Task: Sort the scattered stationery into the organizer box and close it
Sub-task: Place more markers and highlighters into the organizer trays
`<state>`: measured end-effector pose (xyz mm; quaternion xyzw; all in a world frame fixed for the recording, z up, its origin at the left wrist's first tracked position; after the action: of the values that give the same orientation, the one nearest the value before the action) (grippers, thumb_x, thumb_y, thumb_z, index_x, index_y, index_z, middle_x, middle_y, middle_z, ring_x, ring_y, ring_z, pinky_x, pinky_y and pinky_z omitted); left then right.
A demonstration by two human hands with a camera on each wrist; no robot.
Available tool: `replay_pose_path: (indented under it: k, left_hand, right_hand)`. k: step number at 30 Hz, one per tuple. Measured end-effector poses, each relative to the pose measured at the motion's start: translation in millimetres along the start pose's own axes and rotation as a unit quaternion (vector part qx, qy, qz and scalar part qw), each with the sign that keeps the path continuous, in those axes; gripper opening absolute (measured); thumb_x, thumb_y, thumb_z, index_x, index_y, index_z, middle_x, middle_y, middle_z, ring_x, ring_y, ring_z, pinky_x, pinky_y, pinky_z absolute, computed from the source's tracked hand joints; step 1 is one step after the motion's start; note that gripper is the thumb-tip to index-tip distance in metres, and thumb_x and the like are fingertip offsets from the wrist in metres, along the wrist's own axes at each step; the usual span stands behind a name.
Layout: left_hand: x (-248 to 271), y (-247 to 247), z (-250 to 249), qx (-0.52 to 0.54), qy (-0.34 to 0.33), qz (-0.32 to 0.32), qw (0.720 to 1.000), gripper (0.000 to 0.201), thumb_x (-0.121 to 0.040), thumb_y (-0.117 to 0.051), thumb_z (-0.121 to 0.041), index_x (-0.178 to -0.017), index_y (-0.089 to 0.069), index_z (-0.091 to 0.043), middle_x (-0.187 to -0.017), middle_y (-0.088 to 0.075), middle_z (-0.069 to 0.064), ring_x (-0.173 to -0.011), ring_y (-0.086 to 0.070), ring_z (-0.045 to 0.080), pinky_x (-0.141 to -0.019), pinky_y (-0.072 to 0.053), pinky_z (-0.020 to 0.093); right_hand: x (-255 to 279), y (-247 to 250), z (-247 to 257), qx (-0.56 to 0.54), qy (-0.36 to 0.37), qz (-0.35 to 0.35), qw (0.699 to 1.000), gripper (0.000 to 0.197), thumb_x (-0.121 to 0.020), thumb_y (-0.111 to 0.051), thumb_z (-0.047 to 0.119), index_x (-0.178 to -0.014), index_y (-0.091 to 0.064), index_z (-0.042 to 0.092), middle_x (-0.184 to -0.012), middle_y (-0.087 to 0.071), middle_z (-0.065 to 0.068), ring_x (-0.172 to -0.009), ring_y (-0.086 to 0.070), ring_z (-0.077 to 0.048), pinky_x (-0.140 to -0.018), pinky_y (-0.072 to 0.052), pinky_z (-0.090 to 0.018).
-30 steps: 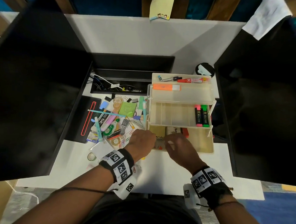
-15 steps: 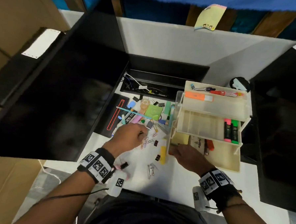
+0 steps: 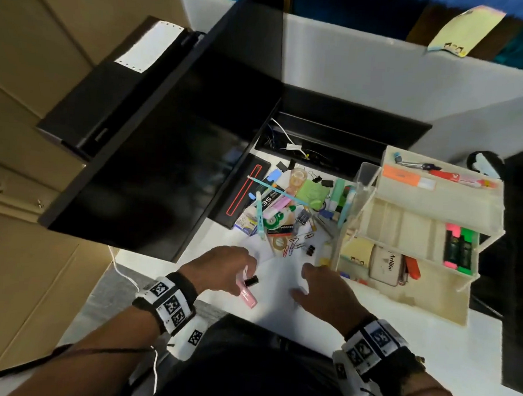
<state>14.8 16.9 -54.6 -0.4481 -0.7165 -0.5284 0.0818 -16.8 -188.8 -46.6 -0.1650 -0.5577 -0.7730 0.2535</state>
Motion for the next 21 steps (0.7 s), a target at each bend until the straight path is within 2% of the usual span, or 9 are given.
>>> replay_pose_path:
  k: [2, 5, 9, 11, 13, 15, 19, 21]
  left_hand:
    - [0, -9, -5, -0.014, -0.022, 0.014, 1.000, 0.045, -0.071, -0.088, -0.021, -0.111, -0.067, -0.028, -0.101, -0.055, -0.009, -0.096, -0.059, 0.018, -0.080, -0.046, 0.032]
    - [1, -16, -7, -0.033, -0.034, 0.032, 0.998, 0.047, -0.075, -0.086, -0.015, -0.117, -0.070, -0.026, -0.111, -0.060, -0.003, -0.101, -0.061, 0.023, -0.084, -0.050, 0.036]
    - [1, -19, -8, -0.023, -0.041, 0.033, 0.998, 0.022, -0.082, -0.079, -0.015, -0.102, -0.075, -0.024, -0.105, -0.060, -0.008, -0.101, -0.063, 0.022, -0.083, -0.047, 0.031]
    - [-3, -23, -5, -0.061, -0.041, 0.017, 0.997, 0.027, -0.074, -0.081, -0.015, -0.096, -0.072, -0.028, -0.107, -0.060, -0.009, -0.096, -0.064, 0.021, -0.075, -0.046, 0.030]
    - [-6, -30, -2, -0.072, -0.048, 0.006, 0.996, 0.034, -0.068, -0.083, -0.018, -0.095, -0.069, -0.031, -0.107, -0.058, -0.009, -0.093, -0.063, 0.018, -0.073, -0.048, 0.030]
    - [-7, -33, -5, -0.086, -0.060, 0.009, 0.994, 0.034, -0.068, -0.083, -0.020, -0.097, -0.069, -0.032, -0.109, -0.058, -0.010, -0.094, -0.063, 0.016, -0.072, -0.047, 0.029]
    - [-10, -27, -8, -0.088, -0.069, 0.002, 0.994, 0.024, -0.072, -0.078, -0.021, -0.094, -0.073, -0.029, -0.105, -0.059, -0.008, -0.095, -0.064, 0.019, -0.075, -0.050, 0.032]
    - [-12, -23, -8, -0.079, -0.067, 0.002, 0.995, 0.024, -0.072, -0.079, -0.024, -0.094, -0.073, -0.029, -0.103, -0.058, -0.009, -0.094, -0.063, 0.018, -0.077, -0.052, 0.035]
  right_hand:
    - [1, -20, 1, 0.015, -0.033, 0.035, 0.999, 0.057, -0.088, -0.066, 0.059, -0.118, -0.054, 0.012, -0.114, -0.063, -0.011, -0.107, -0.064, -0.030, -0.086, -0.053, -0.038]
    - [-2, -31, 6, 0.020, -0.045, 0.024, 0.998, 0.056, -0.089, -0.069, 0.055, -0.119, -0.053, 0.010, -0.118, -0.061, -0.012, -0.110, -0.063, -0.030, -0.088, -0.051, -0.037]
    - [-5, -33, 9, 0.017, -0.065, 0.020, 0.998, 0.046, -0.090, -0.072, 0.039, -0.118, -0.055, 0.008, -0.118, -0.062, -0.013, -0.111, -0.064, -0.030, -0.086, -0.052, -0.036]
    - [-4, -34, 10, 0.023, -0.075, 0.020, 0.997, 0.038, -0.090, -0.071, 0.030, -0.116, -0.056, 0.007, -0.117, -0.063, -0.013, -0.109, -0.065, -0.031, -0.082, -0.053, -0.036]
    - [-3, -34, 8, 0.023, -0.082, 0.019, 0.996, 0.032, -0.089, -0.069, 0.023, -0.114, -0.058, 0.006, -0.116, -0.064, -0.013, -0.108, -0.066, -0.031, -0.078, -0.051, -0.033]
    - [-1, -35, 5, 0.019, -0.089, 0.019, 0.996, 0.028, -0.090, -0.068, 0.020, -0.112, -0.059, 0.006, -0.116, -0.064, -0.012, -0.108, -0.065, -0.031, -0.076, -0.049, -0.032]
    - [-1, -41, 0, 0.015, -0.093, 0.021, 0.995, 0.023, -0.092, -0.061, 0.014, -0.113, -0.062, 0.005, -0.120, -0.064, -0.014, -0.111, -0.065, -0.032, -0.084, -0.054, -0.035]
    - [-2, -41, -1, 0.006, -0.090, 0.012, 0.996, 0.022, -0.090, -0.061, 0.013, -0.110, -0.063, 0.004, -0.117, -0.064, -0.016, -0.108, -0.066, -0.034, -0.082, -0.055, -0.035]
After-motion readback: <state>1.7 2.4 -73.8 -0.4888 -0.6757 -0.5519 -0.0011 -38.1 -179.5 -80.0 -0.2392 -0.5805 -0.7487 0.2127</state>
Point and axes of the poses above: each hand's wrist, its own x-axis away from the middle knuckle, its own y-axis out of the back of the hand, z = x × y, the point moved 8 cm from there along -x, towards the middle knuckle
